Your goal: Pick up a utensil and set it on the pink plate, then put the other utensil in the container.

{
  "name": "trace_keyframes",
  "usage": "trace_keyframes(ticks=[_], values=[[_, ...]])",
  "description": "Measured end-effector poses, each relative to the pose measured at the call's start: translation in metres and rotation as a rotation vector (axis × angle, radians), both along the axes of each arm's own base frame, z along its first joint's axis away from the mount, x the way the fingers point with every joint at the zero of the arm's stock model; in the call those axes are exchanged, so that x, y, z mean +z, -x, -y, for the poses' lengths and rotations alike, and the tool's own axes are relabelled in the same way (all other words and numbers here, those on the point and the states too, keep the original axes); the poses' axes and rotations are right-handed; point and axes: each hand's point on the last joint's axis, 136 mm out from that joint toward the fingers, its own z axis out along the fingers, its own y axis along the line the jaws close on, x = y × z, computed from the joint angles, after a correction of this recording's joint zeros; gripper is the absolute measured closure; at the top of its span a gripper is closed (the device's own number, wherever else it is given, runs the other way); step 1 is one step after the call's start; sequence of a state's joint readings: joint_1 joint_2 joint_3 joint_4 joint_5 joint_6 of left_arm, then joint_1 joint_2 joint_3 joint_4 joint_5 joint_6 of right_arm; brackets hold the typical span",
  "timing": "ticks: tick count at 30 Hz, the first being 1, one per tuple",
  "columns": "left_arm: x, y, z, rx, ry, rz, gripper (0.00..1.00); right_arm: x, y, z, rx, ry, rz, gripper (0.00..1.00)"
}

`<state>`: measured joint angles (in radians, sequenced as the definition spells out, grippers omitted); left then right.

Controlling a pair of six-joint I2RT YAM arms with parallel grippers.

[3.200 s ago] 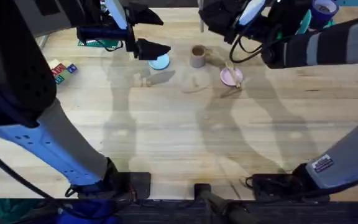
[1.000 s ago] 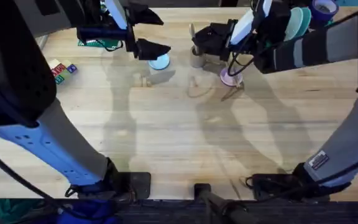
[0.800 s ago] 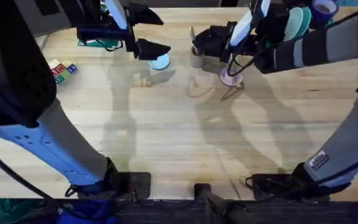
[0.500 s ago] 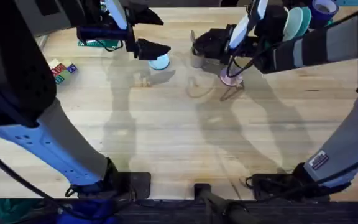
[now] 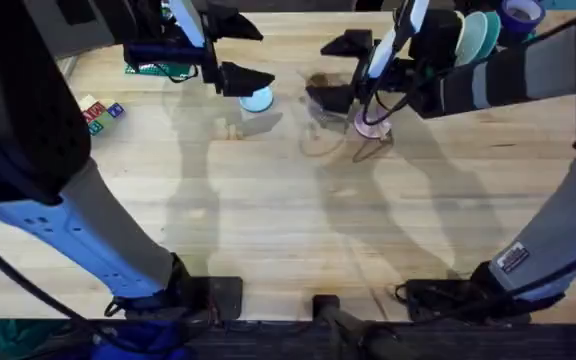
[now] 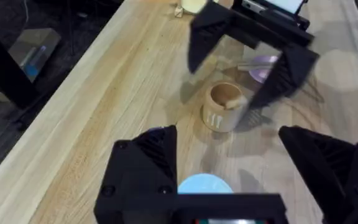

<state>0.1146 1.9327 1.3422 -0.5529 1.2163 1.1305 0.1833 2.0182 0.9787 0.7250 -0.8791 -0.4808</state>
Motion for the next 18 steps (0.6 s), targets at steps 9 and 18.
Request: trace_keyframes(ticks=[9,18], values=[[0.0001,0.0000,0.0000,0.000,0.000,0.000,0.008,-0.0001,0.0000,0.0000,0.001,0.001,0.002,0.006],[0.0001,0.0000,0.0000,0.000,0.000,0.000,0.008,0.0092,-0.0035,-0.0006,-0.007,-0.024,0.025,0.006]])
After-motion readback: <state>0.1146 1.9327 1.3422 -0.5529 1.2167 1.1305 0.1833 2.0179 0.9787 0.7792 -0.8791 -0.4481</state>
